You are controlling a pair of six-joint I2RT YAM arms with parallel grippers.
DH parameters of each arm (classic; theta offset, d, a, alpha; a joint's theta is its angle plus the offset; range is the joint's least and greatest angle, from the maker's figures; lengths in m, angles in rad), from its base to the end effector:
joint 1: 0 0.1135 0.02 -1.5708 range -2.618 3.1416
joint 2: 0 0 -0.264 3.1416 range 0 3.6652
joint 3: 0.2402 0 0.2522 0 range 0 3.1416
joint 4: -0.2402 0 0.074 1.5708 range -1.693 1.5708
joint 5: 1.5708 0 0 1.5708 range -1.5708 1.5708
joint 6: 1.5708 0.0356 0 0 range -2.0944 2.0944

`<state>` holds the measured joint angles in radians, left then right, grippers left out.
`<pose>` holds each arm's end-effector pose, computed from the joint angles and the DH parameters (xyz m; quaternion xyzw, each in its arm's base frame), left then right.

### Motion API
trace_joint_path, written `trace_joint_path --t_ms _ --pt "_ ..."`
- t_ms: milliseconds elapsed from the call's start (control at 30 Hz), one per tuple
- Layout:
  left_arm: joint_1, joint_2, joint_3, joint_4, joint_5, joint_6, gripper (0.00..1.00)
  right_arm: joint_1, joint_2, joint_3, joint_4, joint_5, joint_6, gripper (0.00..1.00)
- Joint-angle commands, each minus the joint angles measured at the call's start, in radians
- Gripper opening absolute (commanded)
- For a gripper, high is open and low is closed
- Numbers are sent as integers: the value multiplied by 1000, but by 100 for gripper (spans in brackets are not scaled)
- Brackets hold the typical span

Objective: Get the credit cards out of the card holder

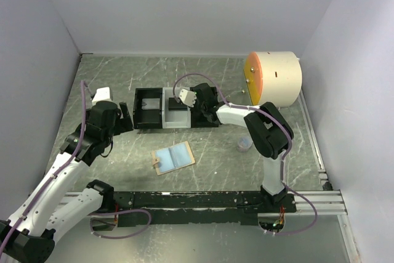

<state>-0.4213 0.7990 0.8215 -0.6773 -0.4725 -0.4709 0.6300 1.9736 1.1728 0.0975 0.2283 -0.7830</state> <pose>0.1556 -0.0520 0.3038 -0.1251 0.8692 0.0039 0.4784 0.3441 0.2409 0.1520 -0.5488 0.7168 -0.1350 0.4084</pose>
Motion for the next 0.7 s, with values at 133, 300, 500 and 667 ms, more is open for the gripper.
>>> trace_joint_path --t_ms 133,300,500,667 --pt "6 5 -6 22 31 21 98 -3 -58 -38 -31 -3 23 26" --pt "6 6 -7 23 34 23 98 -4 -45 -15 -65 44 72 27" --pt "6 11 -9 27 41 28 97 -4 -70 -28 -46 32 116 31" --pt "6 15 -9 27 46 29 97 -3 -72 -15 -45 51 132 35"
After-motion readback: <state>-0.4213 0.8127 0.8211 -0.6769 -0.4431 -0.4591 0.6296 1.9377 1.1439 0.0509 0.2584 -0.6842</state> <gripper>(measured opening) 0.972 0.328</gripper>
